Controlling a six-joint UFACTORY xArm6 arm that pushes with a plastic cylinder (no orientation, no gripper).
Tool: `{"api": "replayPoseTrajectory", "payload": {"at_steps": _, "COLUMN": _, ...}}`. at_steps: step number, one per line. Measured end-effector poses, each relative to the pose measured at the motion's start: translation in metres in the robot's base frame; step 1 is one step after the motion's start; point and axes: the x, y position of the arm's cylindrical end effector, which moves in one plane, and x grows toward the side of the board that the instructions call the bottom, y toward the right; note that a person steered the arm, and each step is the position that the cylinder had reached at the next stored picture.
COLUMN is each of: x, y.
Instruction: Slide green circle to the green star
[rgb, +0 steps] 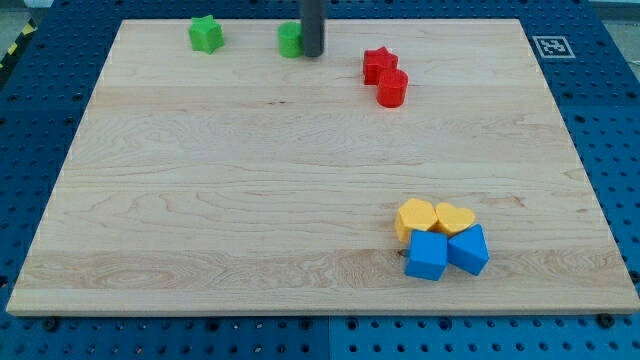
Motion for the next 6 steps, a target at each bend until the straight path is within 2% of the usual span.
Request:
{"api": "replayPoseTrajectory", "payload": {"at_steps": 1, "x": -0.019, "y": -0.036}}
{"api": "replayPoseTrajectory", "payload": {"at_steps": 2, "x": -0.026, "y": -0.013}}
{"api": "replayPoseTrajectory", "payload": {"at_steps": 3, "x": -0.038, "y": 0.041}}
{"api": "replayPoseTrajectory", "payload": {"at_steps": 4, "x": -0.059, "y": 0.032}}
{"api": "replayPoseTrajectory", "payload": {"at_steps": 6, "x": -0.028, "y": -0.063}}
